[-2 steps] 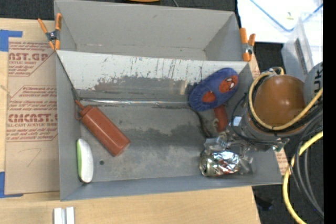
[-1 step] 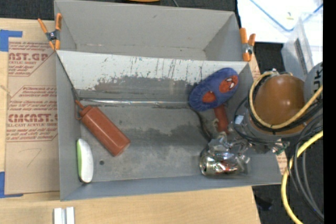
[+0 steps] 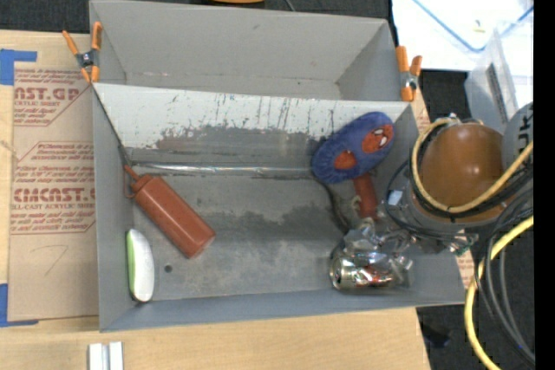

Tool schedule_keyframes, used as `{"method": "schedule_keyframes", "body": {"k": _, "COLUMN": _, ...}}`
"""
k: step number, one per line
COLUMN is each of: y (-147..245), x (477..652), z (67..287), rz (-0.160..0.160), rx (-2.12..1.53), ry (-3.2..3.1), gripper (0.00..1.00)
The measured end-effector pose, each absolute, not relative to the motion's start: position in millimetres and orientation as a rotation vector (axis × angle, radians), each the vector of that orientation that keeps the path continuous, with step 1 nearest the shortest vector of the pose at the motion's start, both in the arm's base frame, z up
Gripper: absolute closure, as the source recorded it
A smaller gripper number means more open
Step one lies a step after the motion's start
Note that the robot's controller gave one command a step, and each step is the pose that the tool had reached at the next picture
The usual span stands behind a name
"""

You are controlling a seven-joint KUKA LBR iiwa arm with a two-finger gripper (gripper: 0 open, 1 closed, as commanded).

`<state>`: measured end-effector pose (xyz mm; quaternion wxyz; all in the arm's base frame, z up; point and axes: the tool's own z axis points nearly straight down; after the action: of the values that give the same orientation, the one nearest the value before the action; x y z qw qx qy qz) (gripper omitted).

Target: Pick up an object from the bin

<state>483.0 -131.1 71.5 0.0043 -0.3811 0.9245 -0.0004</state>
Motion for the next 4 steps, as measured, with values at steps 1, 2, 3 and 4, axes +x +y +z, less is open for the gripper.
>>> {"method": "schedule_keyframes", "body": {"k": 1, "y": -130.6, "x": 482.2, "z": 74.3, "rz": 0.001, "rx": -1.194, "ry": 2.898, "gripper": 1.0}}
{"method": "schedule_keyframes", "body": {"k": 2, "y": -129.2, "x": 479.2, "z": 93.3, "rz": 0.012, "rx": -1.198, "ry": 2.906, "gripper": 1.0}}
{"method": "schedule_keyframes", "body": {"k": 3, "y": -128.7, "x": 480.3, "z": 134.2, "rz": 0.011, "rx": -1.195, "ry": 2.904, "gripper": 1.0}}
{"method": "schedule_keyframes", "body": {"k": 4, "y": -128.1, "x": 481.2, "z": 154.8, "rz": 0.009, "rx": -1.193, "ry": 2.902, "gripper": 1.0}}
